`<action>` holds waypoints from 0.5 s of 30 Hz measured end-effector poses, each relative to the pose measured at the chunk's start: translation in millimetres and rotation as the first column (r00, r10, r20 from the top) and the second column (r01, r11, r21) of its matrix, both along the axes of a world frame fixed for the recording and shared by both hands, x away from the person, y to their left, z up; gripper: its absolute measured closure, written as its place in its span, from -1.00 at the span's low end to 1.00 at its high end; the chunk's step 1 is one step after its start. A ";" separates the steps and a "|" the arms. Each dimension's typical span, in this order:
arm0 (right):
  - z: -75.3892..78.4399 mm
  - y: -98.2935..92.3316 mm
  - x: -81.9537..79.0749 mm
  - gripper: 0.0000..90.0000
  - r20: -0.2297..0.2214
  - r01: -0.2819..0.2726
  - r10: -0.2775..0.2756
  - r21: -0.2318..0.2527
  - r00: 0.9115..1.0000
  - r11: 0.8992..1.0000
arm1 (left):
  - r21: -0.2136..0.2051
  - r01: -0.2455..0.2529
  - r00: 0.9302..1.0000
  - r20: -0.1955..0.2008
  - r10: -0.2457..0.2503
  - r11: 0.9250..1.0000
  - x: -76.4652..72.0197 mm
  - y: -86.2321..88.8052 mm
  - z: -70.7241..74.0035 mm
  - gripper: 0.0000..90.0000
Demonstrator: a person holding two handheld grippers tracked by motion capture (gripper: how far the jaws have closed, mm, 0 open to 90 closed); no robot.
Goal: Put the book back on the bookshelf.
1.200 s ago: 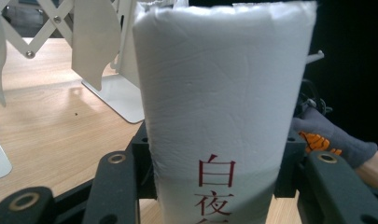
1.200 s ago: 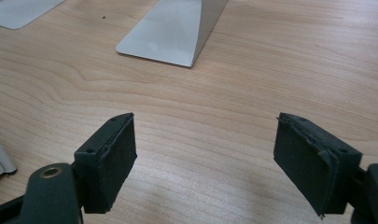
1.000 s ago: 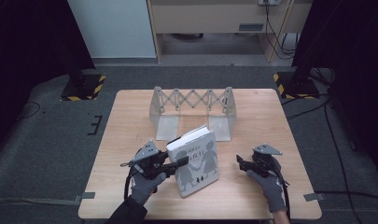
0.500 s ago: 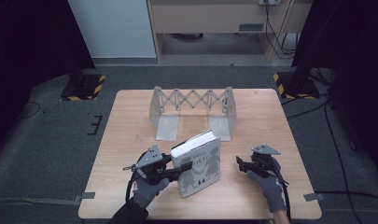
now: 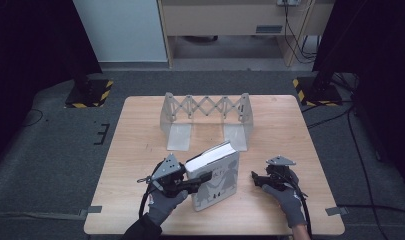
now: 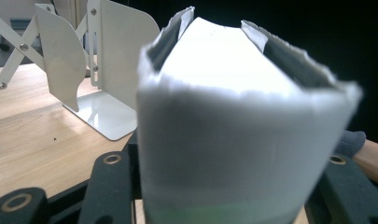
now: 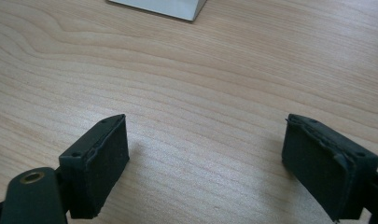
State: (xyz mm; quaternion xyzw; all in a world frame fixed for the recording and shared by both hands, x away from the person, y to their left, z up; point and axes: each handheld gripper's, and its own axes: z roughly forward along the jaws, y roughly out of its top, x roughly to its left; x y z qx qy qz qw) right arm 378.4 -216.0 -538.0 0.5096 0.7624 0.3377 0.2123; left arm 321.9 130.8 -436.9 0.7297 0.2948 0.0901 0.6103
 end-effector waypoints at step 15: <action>-0.4 1.5 -0.6 -0.70 0.001 -0.002 0.002 -0.020 1.000 1.000 | -0.021 0.008 1.000 0.018 -0.008 1.000 11.3 -9.5 28.5 -0.05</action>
